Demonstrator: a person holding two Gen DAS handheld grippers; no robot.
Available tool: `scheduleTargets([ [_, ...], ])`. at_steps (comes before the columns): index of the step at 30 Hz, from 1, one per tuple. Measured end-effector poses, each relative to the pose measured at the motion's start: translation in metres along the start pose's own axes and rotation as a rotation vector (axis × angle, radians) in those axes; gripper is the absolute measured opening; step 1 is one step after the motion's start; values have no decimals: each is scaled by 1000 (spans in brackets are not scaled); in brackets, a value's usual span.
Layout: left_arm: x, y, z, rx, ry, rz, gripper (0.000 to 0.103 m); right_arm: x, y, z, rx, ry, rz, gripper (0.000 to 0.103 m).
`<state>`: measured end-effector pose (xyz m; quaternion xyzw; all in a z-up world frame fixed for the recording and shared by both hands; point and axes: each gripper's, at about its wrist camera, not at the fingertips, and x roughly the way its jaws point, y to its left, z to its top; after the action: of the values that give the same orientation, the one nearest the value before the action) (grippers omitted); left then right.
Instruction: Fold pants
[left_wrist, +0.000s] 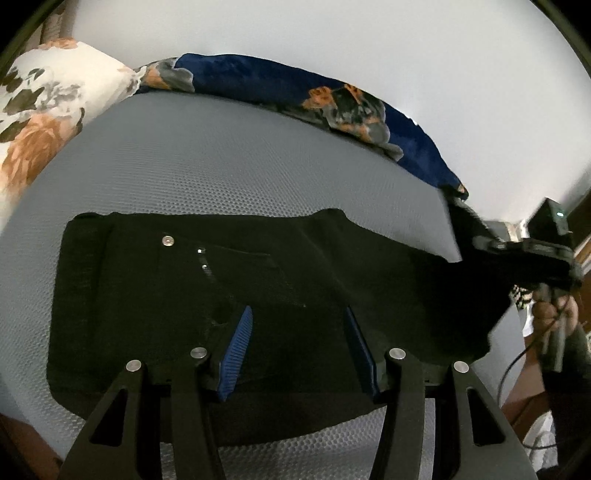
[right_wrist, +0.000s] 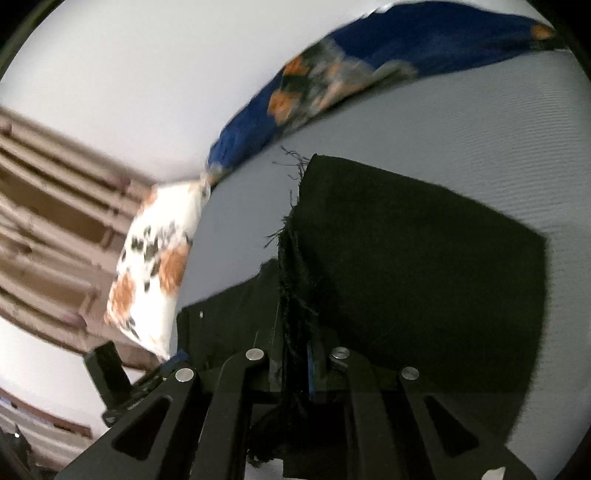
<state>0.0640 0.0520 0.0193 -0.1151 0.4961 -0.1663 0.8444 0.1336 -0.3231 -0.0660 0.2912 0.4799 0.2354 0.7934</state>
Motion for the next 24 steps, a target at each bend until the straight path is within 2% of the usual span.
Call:
scheduleTargets([
  [5,-5,10,-1,-24,9,-56,53,60,31,-17,-67,111,-7,8],
  [11,-6,10,-2,-23,10,-98,53,112,48,-50,-185,212,-149,10],
  [14,-2,7,-1,-20,23,-124,53,125,50,-58,-169,250,-147,23],
  [16,0,4,0,-21,30,-143,53,120,54,-60,-156,252,-109,33],
  [18,3,1,1,-26,44,-172,53,108,59,-61,-171,236,-109,36],
  [20,6,-4,1,-27,59,-208,53,84,59,-62,-182,182,-112,39],
  [22,13,-8,1,-36,94,-250,53,60,54,-59,-168,128,-130,47],
  [24,24,-13,1,-60,138,-303,53,38,42,-60,-130,78,-131,48],
])
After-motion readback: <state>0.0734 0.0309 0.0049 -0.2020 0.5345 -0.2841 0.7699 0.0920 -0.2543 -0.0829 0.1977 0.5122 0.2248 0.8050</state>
